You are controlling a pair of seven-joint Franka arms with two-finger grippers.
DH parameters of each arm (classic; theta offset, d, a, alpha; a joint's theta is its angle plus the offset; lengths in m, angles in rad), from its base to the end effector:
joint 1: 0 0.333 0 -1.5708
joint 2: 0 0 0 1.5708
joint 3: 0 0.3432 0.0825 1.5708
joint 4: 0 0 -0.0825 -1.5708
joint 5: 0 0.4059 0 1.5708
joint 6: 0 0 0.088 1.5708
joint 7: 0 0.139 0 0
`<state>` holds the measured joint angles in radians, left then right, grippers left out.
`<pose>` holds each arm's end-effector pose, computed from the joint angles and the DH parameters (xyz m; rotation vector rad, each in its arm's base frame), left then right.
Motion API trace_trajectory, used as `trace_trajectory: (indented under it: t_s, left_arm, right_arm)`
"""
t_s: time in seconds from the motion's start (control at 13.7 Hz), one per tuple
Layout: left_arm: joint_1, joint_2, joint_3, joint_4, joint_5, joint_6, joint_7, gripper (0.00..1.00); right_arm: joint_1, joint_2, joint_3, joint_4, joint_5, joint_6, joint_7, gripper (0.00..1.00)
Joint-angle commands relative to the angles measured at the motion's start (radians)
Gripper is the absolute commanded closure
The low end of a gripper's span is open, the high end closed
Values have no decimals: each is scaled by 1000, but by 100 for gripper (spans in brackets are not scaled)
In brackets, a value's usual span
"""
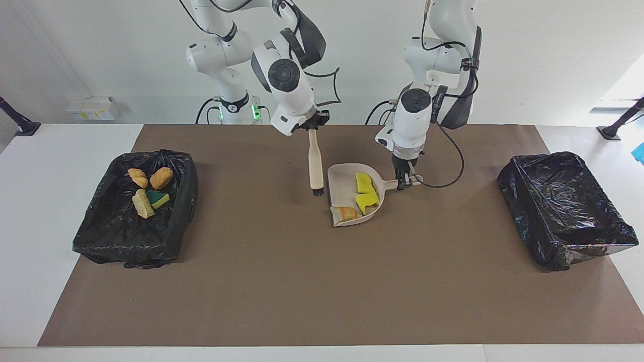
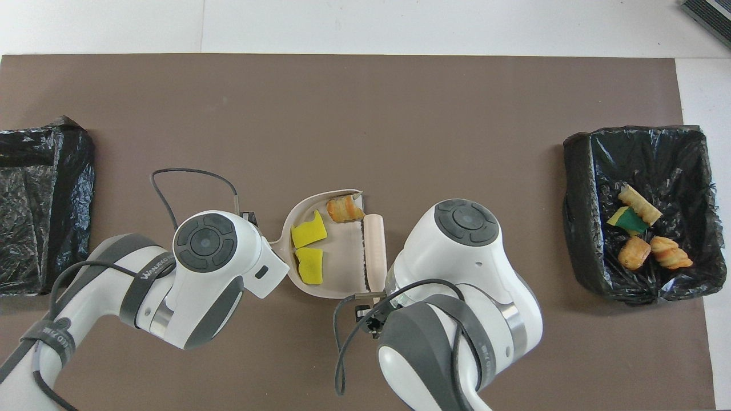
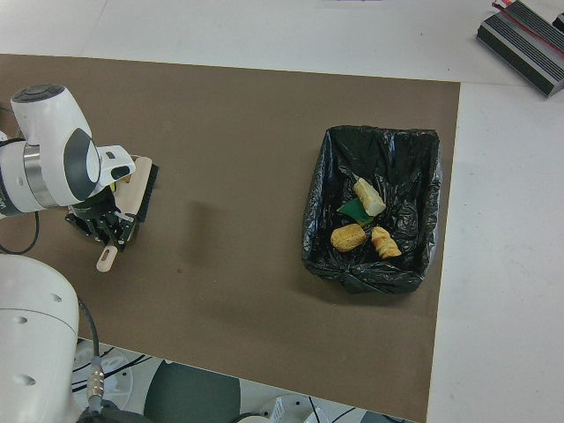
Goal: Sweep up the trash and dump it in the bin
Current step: 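Carry the dustpan toward the left bin while the right gripper withdraws the brush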
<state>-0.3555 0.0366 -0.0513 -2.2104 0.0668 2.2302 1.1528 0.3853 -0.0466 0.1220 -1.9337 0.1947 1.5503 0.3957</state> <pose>0.5056 -0.2137 0.3429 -2.1588 2.2249 0.0527 0.4373 0.2751 0.4737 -3.0593 -0.1244 0.5956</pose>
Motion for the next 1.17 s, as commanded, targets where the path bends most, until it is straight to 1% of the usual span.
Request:
trace_trajectory:
  t_s: [0.0,0.07,0.29,0.44,0.58,0.73,0.8,0.88,1.1]
  left_arm:
    - [78,-1,-2,121,-68,-147,137,100]
    - [110,-1,-2,164,-85,-188,162,100]
    - [190,-3,-2,271,-110,-273,235,100]
    - [236,-6,-1,325,-110,-276,315,100]
    - [283,-11,1,343,-114,-279,341,100]
    - [340,-8,4,362,-175,-294,399,100]
    - [378,-1,5,380,-200,-305,457,100]
    - [421,2,5,391,-208,-320,497,100]
    - [544,2,5,394,-240,-325,608,100]
  right_arm:
    - [-46,-30,10,-34,-61,-15,-69,100]
    - [-66,-44,11,-69,-61,-6,-96,100]
    - [-56,-45,16,-132,-57,39,-92,100]
    - [-56,-45,18,-137,-44,47,-92,100]
    - [-45,-33,19,-137,-3,51,-68,100]
    - [39,11,19,-152,6,138,62,100]
    - [71,39,19,-153,50,175,116,100]
    - [98,54,19,-153,77,215,143,100]
    - [170,121,19,-156,101,312,210,100]
